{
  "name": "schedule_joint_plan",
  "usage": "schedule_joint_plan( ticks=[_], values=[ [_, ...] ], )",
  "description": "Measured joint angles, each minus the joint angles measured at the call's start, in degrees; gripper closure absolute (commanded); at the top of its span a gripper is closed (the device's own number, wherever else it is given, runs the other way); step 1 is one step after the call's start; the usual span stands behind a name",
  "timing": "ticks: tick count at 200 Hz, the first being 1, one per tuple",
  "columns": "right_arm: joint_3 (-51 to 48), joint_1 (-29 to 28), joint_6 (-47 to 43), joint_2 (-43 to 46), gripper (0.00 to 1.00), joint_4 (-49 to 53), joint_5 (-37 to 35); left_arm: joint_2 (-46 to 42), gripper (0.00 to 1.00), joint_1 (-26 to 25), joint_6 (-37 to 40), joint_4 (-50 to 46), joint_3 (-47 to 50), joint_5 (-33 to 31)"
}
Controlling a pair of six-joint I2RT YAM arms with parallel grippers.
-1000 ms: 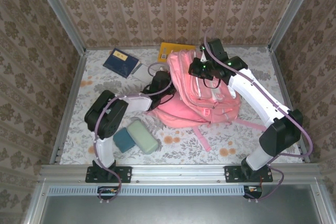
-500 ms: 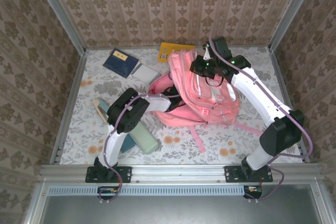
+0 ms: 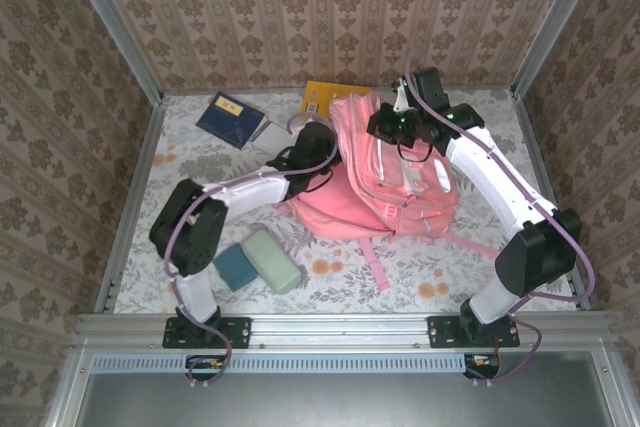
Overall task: Pack the student bag
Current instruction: Place the book in the student bag, then close the student bag at the center of the table.
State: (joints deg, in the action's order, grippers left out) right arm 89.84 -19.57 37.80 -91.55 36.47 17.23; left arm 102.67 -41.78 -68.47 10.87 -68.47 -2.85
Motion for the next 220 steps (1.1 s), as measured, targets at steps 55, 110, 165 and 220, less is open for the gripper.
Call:
schedule_joint_plan(
  ticks=[55,110,165,220],
  values=[
    [-6.0,0.0,-4.7,0.0,0.97,-2.1,0.9,-14.4,0.16,8.8,9.9,-14.5,3.5,1.5],
    [-14.4,-0.1,-12.3,-0.2,0.76,-2.2,-0.8,-16.8,0.20,20.8,18.7,-23.0,3.9,5.8],
    [-14.9,-1.6,-15.6,-0.7,0.57,-2.1,-5.1,-8.0,0.50,27.1,26.8,-27.7,-3.9,7.5],
    [-10.8,-6.6,-14.9,-0.7,0.53,-3.2,-7.5,9.8,0.78,35.4,29.7,-29.9,-20.8,7.9]
  ],
)
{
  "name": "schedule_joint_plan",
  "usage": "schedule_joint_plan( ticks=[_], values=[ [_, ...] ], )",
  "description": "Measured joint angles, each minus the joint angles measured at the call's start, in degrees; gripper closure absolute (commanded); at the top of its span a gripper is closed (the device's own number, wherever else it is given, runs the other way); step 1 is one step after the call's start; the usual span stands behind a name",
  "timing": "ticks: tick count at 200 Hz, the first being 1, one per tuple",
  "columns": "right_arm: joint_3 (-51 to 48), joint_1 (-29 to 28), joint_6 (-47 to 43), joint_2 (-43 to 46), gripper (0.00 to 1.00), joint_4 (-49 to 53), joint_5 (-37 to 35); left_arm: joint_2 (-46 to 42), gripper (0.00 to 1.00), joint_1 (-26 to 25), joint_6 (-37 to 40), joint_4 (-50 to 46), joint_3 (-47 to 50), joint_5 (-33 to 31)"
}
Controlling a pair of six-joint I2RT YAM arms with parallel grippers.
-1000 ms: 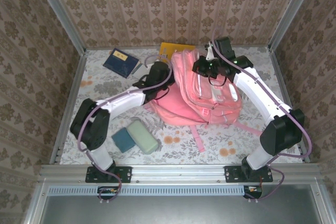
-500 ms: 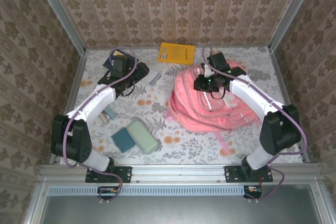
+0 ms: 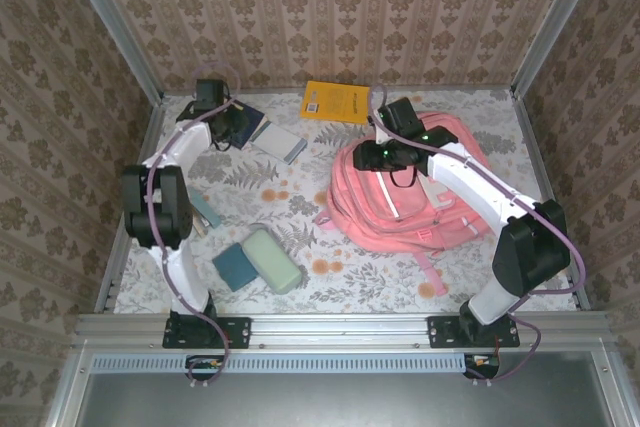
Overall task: Pack the student bag
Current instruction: Close the student bag at the center of the table, then move the book to the middle-left of the table.
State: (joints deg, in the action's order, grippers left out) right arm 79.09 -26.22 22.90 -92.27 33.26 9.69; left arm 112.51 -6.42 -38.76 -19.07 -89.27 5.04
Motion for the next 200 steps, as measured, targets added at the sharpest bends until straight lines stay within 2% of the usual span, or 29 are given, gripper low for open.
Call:
schedule_joint_plan(
  ticks=[20,43,46,50,73,91,142,163,200],
  values=[
    [0.9,-2.5,0.8,0.0,0.46,-0.6,-0.5,7.0,0.81,1.7,-0.2,-0.8,-7.6,0.7],
    [1.5,-5.1,2.0,0.0,0.44,-1.0,-0.8,15.3,0.81,2.6,-0.7,-2.2,-16.7,1.7],
    [1.6,-5.4,2.2,0.0,0.40,-1.0,-0.8,16.3,0.81,2.7,-0.7,-2.5,-17.8,1.9],
    [1.6,-5.8,2.7,0.0,0.38,-1.1,-0.8,18.0,0.81,2.7,-0.9,-2.8,-19.6,2.0],
    [1.8,-7.6,3.6,0.0,0.37,-2.2,-1.1,25.0,0.82,3.0,-2.1,-5.6,-27.5,2.7],
    [1.9,-8.6,4.3,0.0,0.37,-2.9,-1.6,28.3,0.82,3.0,-3.3,-7.3,-30.1,3.1],
    [2.6,-9.1,4.7,-0.2,0.37,-3.5,-2.0,27.8,0.83,3.2,-4.6,-10.5,-28.3,2.5],
    [3.5,-9.1,4.7,-1.0,0.36,-3.6,-2.0,24.1,0.84,3.2,-4.9,-10.8,-22.3,2.2],
    [4.9,-9.3,4.7,-3.4,0.37,-4.7,-1.8,13.6,0.84,2.2,-4.9,-9.0,-5.6,1.7]
  ],
)
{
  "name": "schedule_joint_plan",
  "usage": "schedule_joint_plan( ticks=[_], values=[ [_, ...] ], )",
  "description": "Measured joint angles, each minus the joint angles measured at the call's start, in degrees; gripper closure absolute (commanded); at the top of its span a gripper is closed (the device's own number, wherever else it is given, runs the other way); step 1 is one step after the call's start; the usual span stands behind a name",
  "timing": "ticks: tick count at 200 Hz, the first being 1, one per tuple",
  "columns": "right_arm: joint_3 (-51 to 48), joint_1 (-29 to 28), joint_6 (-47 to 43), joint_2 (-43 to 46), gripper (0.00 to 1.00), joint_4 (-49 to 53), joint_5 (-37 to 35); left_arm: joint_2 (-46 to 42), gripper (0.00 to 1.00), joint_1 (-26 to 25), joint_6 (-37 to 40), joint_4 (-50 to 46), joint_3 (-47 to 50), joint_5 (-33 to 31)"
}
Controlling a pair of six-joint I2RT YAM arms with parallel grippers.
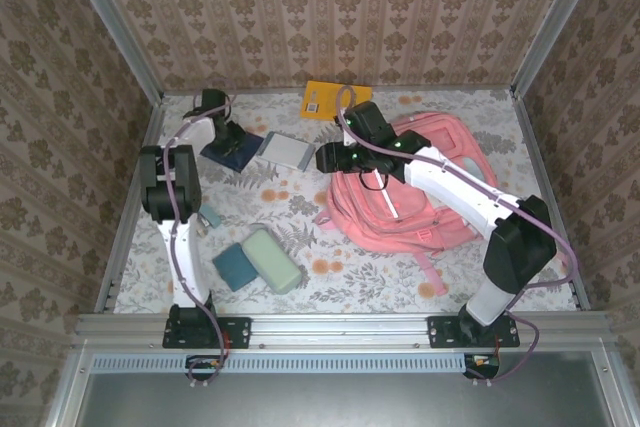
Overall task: Pack the student bag
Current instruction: Move the book to the middle-left of the table, then pick up the book from the middle-left of the table.
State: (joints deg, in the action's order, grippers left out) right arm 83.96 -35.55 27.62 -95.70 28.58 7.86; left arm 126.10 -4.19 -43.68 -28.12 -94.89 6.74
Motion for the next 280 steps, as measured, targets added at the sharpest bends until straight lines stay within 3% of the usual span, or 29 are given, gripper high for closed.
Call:
schedule_joint_plan(
  ticks=[85,115,132,193,236,280],
  values=[
    [0.9,-3.1,0.0,-5.2,0.38,-2.1,2.0,-19.7,0.85,-12.1,3.0,6.4,29.3,-1.1],
    [1.2,-4.4,0.0,-8.6,0.40,-3.2,2.8,-24.9,0.79,-14.5,3.4,6.8,35.3,0.0],
    [1.9,-5.1,0.0,-11.0,0.42,-3.5,3.4,-26.7,0.68,-14.5,4.1,5.0,36.4,0.2],
    [8.4,-6.8,0.5,-22.0,0.47,-5.7,4.7,-38.0,0.47,-11.0,2.8,1.7,41.2,-0.5],
    [14.3,-7.6,0.6,-29.6,0.46,-6.3,4.2,-38.8,0.45,-4.8,2.1,3.7,47.4,-0.4],
    [22.8,-7.8,-0.7,-37.1,0.46,-5.7,2.8,-37.3,0.44,-3.5,0.8,7.5,49.8,1.3]
  ],
)
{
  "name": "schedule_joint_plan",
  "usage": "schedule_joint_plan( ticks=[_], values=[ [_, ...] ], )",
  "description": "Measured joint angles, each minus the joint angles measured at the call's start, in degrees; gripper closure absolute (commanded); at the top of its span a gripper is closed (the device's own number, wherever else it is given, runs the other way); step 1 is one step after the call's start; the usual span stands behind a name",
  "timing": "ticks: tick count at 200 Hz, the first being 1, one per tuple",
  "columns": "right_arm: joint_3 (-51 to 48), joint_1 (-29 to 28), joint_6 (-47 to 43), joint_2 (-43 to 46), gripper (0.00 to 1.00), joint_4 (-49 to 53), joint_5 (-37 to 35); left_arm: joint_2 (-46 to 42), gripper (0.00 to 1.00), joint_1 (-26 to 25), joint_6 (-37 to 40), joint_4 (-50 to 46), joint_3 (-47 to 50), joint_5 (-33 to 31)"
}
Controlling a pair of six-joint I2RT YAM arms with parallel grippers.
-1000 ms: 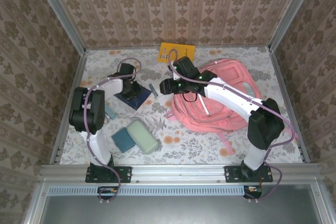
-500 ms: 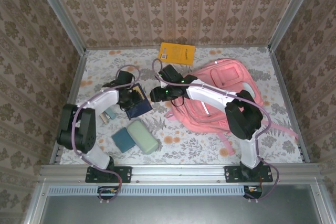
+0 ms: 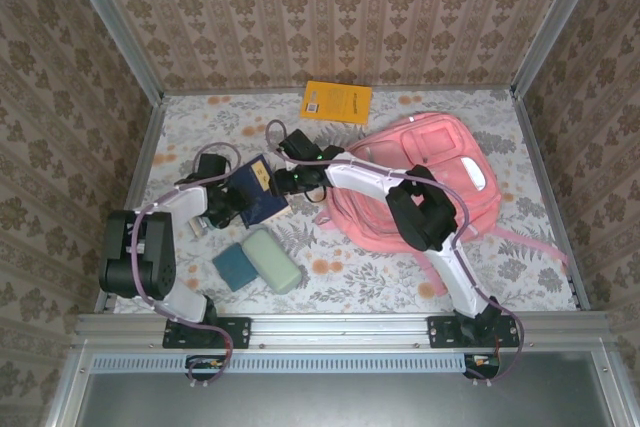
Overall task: Pack the student bag
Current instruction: Pick up the book from the middle-left of the table.
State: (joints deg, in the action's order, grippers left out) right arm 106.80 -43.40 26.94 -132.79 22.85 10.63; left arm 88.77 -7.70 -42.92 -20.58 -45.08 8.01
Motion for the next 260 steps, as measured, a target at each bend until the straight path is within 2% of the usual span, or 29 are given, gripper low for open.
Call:
schedule_joint_plan(
  ticks=[27,88,159,180,198,219,243,252,260],
  values=[
    [4.3,0.0,-0.6,-3.7,0.49,0.9,0.1,0.0,0.42,0.8,-0.6,0.8,0.5,1.1],
    [6.3,0.2,-1.2,-6.5,0.77,2.2,1.9,0.1,0.41,3.4,-2.7,5.0,3.0,5.9],
    [6.3,0.2,-1.0,-6.8,0.78,2.3,4.4,-1.1,0.51,6.3,-9.0,20.2,9.8,14.1],
    [6.3,0.8,-0.8,-6.8,0.78,2.2,4.4,0.3,0.58,6.1,-9.8,29.4,11.2,18.0],
    [6.3,0.7,-0.8,-6.8,0.77,2.2,4.6,1.8,0.64,3.9,-9.9,34.8,11.4,21.5],
    [6.3,0.7,-0.8,-6.8,0.77,2.2,4.5,0.6,0.75,2.9,-9.4,35.7,11.4,23.7],
    [6.3,0.7,-0.8,-6.8,0.76,2.0,4.8,-2.0,0.82,2.9,-8.2,34.7,11.4,23.7],
    [6.3,0.6,-0.8,-6.7,0.75,1.8,5.0,-3.0,0.91,2.9,-7.6,33.8,11.4,23.6],
    [6.3,0.5,-0.8,-6.6,0.73,1.7,5.0,-3.9,0.94,2.9,-7.0,32.7,11.4,23.3]
  ],
)
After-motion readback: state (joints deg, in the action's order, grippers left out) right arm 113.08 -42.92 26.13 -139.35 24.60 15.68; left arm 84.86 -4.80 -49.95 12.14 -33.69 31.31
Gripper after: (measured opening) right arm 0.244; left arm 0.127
